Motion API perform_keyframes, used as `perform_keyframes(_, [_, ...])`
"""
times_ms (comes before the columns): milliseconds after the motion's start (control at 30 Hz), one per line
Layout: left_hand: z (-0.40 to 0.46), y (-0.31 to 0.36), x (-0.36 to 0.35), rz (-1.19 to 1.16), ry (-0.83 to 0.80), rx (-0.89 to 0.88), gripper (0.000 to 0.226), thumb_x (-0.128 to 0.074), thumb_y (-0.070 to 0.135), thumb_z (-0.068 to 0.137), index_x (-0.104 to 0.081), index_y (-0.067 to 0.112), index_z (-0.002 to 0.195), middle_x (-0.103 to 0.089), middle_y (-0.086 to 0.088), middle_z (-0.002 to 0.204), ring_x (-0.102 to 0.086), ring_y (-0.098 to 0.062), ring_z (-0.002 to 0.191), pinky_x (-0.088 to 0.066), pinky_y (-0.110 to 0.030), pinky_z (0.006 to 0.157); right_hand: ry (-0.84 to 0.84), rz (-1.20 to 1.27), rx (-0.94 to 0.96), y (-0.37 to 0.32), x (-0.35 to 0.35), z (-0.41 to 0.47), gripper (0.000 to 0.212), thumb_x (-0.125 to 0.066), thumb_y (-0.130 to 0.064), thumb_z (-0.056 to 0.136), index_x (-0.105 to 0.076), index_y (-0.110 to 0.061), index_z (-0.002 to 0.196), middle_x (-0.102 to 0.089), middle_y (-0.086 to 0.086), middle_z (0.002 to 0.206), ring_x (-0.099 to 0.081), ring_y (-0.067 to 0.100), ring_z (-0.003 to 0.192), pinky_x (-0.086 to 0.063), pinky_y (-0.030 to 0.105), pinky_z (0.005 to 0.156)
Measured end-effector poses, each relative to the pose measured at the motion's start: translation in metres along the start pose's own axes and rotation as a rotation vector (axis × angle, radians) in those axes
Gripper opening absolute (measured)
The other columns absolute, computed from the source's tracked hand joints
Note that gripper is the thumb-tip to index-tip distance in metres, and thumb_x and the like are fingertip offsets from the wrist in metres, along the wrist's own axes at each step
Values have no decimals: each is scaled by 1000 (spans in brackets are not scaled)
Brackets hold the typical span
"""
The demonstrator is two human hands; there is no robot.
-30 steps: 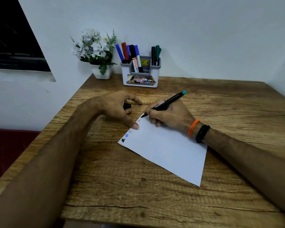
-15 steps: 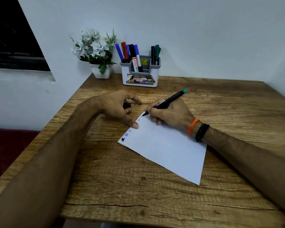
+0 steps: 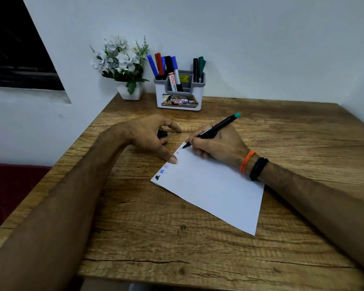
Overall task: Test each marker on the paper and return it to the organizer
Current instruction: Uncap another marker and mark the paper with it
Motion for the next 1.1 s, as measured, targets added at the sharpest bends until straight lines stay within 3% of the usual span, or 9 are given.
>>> perform_keyframes(133, [-1,2,0,-10,0,2,82,-86,35,62,-49,28,135,-46,8,115,-48,-5,77,-39,-32,99,-20,9,-2,0,-2,-1,7,-69,-5,83,-76,-5,81,-69,11,62,-59,13,49,-45,19,45])
perform_keyframes(267, [-1,1,0,10,-9,20,83,-86,36,62,-48,29,135,-47,2,122,-54,-24,108,-37,-41,108,7,29,3,0,1,-1,7,-69,-4,85,-75,-4,81,-69,13,63,-59,13,49,-45,19,45])
perform_keyframes(533, [4,-4,0,-4,-5,11,86,-86,39,60,-48,29,136,-51,-6,124,-45,-10,90,-34,-45,111,-5,17,-2,3,0,3,9,-69,-7,86,-76,-3,83,-70,8,62,-60,12,50,-47,21,47])
perform_keyframes(667, [5,-4,0,15,-3,0,85,-86,40,61,-47,30,136,-56,-9,123,-46,-8,87,-36,-40,108,17,78,-3,6,0,7,8,-70,-6,87,-77,-2,85,-69,7,62,-60,12,50,-46,20,47])
perform_keyframes(767, [3,-4,0,-3,0,-6,83,-86,39,61,-49,29,134,-57,5,93,-48,-4,79,-41,-33,94,35,138,13,6,2,8,9,-69,-4,87,-77,-4,84,-70,7,65,-60,11,51,-48,21,48])
perform_keyframes(867, [4,-7,2,-73,13,-18,69,-84,38,65,-54,30,127,-57,10,75,-56,-6,75,-39,-27,78,23,215,22,5,4,9,8,-68,-1,88,-75,0,87,-70,8,66,-60,11,51,-48,21,47])
perform_keyframes(1033, [6,-13,13,-254,228,-85,26,-69,21,86,-60,21,110,-68,-2,96,-64,-17,94,-48,-33,84,13,400,51,-7,12,14,6,-67,-1,89,-63,-5,88,-68,7,66,-60,13,52,-46,21,46])
perform_keyframes(1100, [5,-9,14,-333,300,-143,15,-60,10,92,-60,15,106,-71,-4,96,-66,-14,92,-49,-31,83,34,451,49,-10,16,14,10,-68,-6,89,-60,-10,85,-66,3,65,-58,12,52,-44,21,45])
Point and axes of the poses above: each hand's wrist, its own z-axis towards the middle knuckle, its own x-axis out of the back of the hand, y = z × x, the point moved 4 cm from there along z, towards the middle knuckle
